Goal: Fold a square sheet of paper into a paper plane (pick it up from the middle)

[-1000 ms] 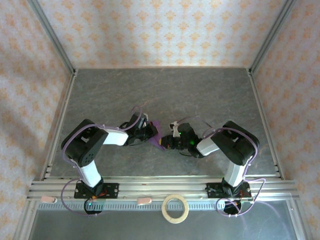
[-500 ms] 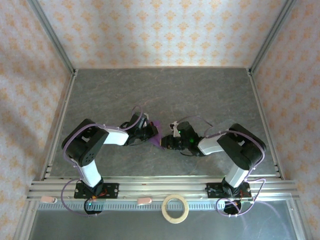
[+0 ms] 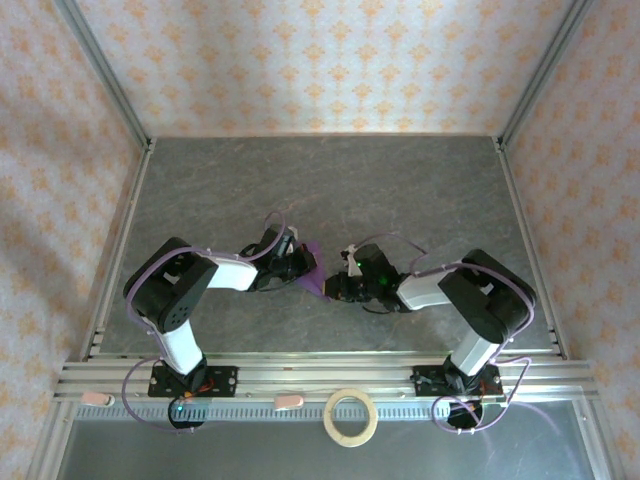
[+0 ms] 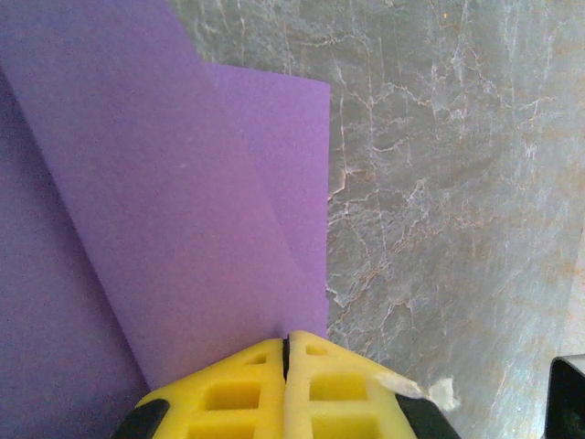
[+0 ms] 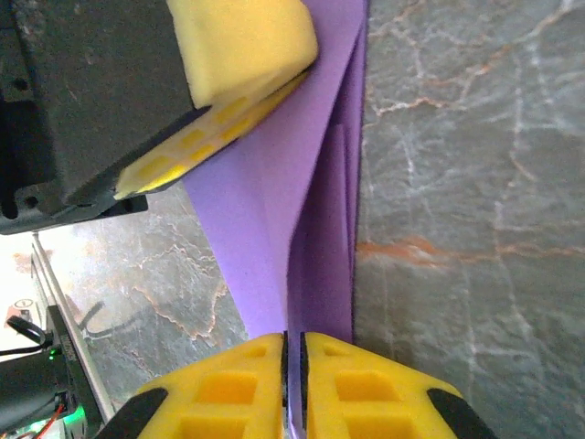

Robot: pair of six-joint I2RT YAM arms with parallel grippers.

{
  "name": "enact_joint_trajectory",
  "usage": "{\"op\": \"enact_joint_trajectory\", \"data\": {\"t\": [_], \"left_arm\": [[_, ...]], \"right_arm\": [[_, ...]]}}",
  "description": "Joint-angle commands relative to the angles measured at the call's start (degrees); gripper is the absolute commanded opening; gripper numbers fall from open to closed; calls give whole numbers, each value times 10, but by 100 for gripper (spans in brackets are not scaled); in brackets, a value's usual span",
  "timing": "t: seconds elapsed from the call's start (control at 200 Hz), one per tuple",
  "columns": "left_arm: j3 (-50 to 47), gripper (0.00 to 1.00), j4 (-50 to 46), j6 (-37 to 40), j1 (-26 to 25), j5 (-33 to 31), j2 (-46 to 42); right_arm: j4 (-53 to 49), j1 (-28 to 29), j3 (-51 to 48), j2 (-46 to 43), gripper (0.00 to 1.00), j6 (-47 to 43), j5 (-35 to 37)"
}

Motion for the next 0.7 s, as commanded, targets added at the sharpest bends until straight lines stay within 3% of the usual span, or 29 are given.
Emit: {"op": "enact_joint_trajectory", "data": {"t": [0.0, 0.245, 0.415, 0.696], "left_arm": [[-14, 0, -44, 12, -3, -26, 29], [-16, 0, -44, 11, -3, -27, 28], [-15, 0, -44, 11, -3, -26, 29], [-12, 0, -44, 13, -3, -23, 31]], "right_arm": [[-94, 1, 3, -15, 13, -12, 22], [-91, 2, -17, 3, 1, -3, 9], [-117, 6, -14, -18, 14, -5, 21], [-160, 6, -5, -36, 17, -21, 65]]}}
